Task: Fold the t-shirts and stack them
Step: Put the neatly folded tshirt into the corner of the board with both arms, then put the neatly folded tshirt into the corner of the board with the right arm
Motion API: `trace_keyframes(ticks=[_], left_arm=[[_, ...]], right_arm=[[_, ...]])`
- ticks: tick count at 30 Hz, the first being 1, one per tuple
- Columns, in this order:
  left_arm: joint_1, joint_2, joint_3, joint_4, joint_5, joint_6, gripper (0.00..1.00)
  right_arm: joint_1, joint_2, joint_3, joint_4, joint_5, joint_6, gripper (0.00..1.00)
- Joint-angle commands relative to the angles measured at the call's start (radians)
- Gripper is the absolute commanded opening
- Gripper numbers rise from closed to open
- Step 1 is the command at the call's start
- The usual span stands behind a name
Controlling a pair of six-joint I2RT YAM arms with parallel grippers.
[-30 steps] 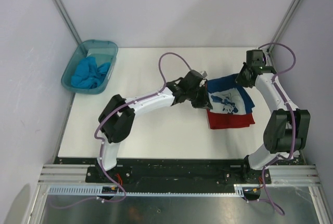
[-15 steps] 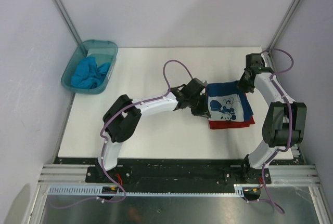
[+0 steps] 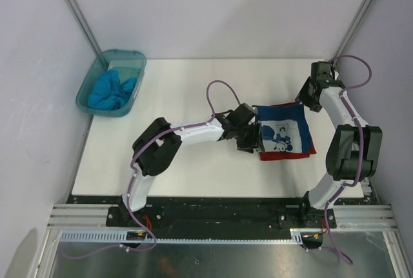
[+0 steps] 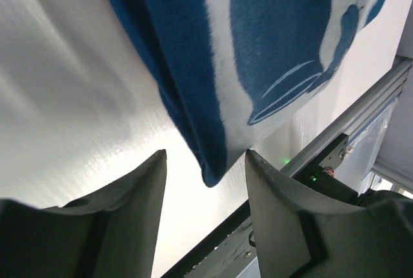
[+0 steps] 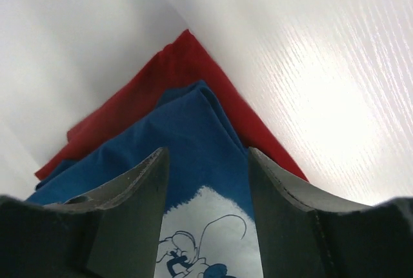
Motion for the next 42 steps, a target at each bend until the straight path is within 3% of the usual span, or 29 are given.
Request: trace_keyframes(ticks=[1,11,17,23,34,42], left_arm=[[0.013,-0.098,-0.034,0.008,-0.018,0.031,0.57],[0.118,-0.264,-0.160,0.008,-0.036,0.079,0.55],[0.181,-0.327,-0.217,0.008,-0.024,0.097,0.54],[0.208,-0.338,-0.240,0.008,-0.010,0.107,0.54],[0.272,-0.391,-0.282,0.008,0.023,0.145,0.55],[0.337,-0.460,-0.339,0.006,0.042,0.190,0.55]], right_arm=[[0.019,-0.066,0.055,-0.039,-0.002,0.036,0.55],[0.164,-0.214,-0.175,0.014,-0.146,0.152,0.45],[0.266,-0.336,-0.383,0.079,-0.118,0.262,0.44],[0.288,-0.358,-0.511,0.139,-0.082,0.297,0.45],[0.356,-0.438,-0.446,0.105,-0.019,0.267,0.51],[0.451,-0.262,-0.305,0.349,-0.003,0.215,0.53]])
